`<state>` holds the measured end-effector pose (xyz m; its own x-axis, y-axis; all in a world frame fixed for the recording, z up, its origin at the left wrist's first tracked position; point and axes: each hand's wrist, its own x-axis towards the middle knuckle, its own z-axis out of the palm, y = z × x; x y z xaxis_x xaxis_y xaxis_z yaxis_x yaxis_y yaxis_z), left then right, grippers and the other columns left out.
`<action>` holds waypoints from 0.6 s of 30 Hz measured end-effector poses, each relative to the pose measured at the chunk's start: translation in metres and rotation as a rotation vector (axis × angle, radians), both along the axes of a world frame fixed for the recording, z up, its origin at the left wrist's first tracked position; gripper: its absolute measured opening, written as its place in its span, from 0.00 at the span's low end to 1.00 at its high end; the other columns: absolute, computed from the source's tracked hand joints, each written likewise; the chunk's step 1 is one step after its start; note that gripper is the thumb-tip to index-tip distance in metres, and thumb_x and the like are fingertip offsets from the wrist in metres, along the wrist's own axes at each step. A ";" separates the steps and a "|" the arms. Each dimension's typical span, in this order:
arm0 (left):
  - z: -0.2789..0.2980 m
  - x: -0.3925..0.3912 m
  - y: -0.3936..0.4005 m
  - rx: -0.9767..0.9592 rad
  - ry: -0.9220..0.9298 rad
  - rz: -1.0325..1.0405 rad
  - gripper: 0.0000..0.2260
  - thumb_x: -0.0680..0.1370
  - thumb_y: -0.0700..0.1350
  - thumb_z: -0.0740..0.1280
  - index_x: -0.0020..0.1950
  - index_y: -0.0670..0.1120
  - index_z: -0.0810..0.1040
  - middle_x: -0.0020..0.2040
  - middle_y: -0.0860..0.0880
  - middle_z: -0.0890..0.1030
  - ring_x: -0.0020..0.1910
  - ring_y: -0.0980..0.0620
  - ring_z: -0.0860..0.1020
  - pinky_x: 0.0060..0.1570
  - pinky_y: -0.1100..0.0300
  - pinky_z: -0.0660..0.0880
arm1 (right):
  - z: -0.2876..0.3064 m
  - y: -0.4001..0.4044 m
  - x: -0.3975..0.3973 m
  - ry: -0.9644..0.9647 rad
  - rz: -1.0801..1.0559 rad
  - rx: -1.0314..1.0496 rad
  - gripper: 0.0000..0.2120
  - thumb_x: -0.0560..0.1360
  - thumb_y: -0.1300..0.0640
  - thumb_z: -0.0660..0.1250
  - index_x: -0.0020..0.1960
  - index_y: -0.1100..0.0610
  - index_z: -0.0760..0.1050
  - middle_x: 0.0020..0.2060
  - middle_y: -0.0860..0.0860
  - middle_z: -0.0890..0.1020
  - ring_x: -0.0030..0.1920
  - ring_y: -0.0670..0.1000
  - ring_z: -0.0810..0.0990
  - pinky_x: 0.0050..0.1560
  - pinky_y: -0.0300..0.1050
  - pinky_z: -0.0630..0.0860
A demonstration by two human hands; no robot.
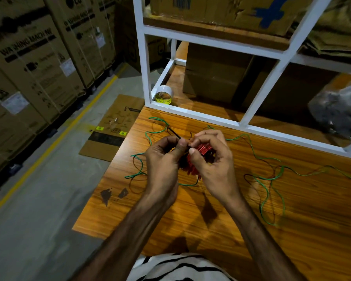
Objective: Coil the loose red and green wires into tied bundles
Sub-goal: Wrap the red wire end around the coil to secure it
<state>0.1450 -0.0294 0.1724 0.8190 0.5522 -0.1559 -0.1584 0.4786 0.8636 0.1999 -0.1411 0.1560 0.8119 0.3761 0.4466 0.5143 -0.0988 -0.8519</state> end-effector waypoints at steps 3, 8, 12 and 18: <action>0.000 0.000 0.002 0.061 -0.014 -0.016 0.06 0.79 0.37 0.70 0.42 0.43 0.78 0.39 0.46 0.79 0.41 0.46 0.74 0.37 0.55 0.70 | 0.001 -0.002 0.004 0.006 0.037 0.010 0.04 0.76 0.60 0.73 0.50 0.60 0.81 0.52 0.56 0.78 0.58 0.55 0.79 0.58 0.45 0.77; 0.004 0.000 0.005 0.005 -0.030 -0.100 0.07 0.74 0.43 0.71 0.45 0.41 0.75 0.41 0.47 0.79 0.46 0.46 0.76 0.40 0.53 0.74 | 0.000 0.000 0.006 0.014 0.044 0.036 0.06 0.75 0.60 0.76 0.48 0.59 0.81 0.51 0.56 0.78 0.56 0.55 0.79 0.55 0.42 0.77; 0.006 0.000 0.003 -0.095 -0.009 -0.125 0.05 0.79 0.37 0.67 0.44 0.42 0.73 0.39 0.47 0.79 0.41 0.51 0.77 0.40 0.56 0.77 | -0.002 0.000 0.007 -0.047 0.002 0.002 0.06 0.73 0.60 0.76 0.47 0.60 0.81 0.51 0.56 0.76 0.56 0.53 0.78 0.54 0.43 0.78; 0.005 0.000 0.001 -0.192 0.045 -0.106 0.09 0.80 0.32 0.64 0.41 0.42 0.74 0.38 0.45 0.79 0.38 0.52 0.79 0.37 0.59 0.77 | -0.009 -0.005 0.006 -0.067 -0.012 -0.018 0.06 0.72 0.58 0.75 0.47 0.57 0.81 0.54 0.53 0.74 0.57 0.58 0.79 0.54 0.59 0.81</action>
